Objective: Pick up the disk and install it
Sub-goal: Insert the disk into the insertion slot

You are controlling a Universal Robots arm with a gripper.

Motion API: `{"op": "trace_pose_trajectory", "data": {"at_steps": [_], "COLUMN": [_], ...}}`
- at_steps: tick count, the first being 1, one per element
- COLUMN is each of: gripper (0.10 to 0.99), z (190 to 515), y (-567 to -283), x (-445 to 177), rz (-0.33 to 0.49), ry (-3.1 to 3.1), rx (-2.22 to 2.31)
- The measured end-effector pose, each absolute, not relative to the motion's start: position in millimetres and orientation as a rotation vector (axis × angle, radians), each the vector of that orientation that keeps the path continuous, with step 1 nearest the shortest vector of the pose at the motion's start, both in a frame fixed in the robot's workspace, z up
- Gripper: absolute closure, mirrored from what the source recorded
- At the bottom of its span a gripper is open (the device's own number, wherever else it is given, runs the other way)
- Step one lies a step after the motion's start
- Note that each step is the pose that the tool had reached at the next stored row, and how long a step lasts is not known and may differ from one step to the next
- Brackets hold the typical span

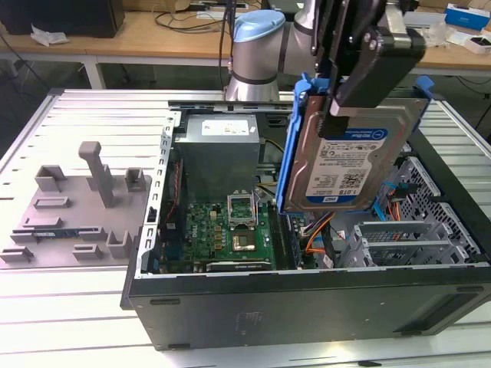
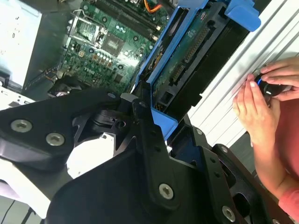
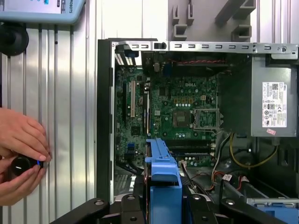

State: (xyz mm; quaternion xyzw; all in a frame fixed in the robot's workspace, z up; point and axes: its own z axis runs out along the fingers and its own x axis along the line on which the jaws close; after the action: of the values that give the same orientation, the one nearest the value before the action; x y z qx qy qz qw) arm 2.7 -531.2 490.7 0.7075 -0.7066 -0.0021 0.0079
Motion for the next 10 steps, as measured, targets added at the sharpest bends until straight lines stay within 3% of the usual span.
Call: {"op": "trace_pose_trajectory", "data": {"at_steps": [10], "gripper": [0.718], "z": [490], "y": [-531], "x": [32], "rz": [-0.007], "ry": [-2.217], "rx": [2.204]}}
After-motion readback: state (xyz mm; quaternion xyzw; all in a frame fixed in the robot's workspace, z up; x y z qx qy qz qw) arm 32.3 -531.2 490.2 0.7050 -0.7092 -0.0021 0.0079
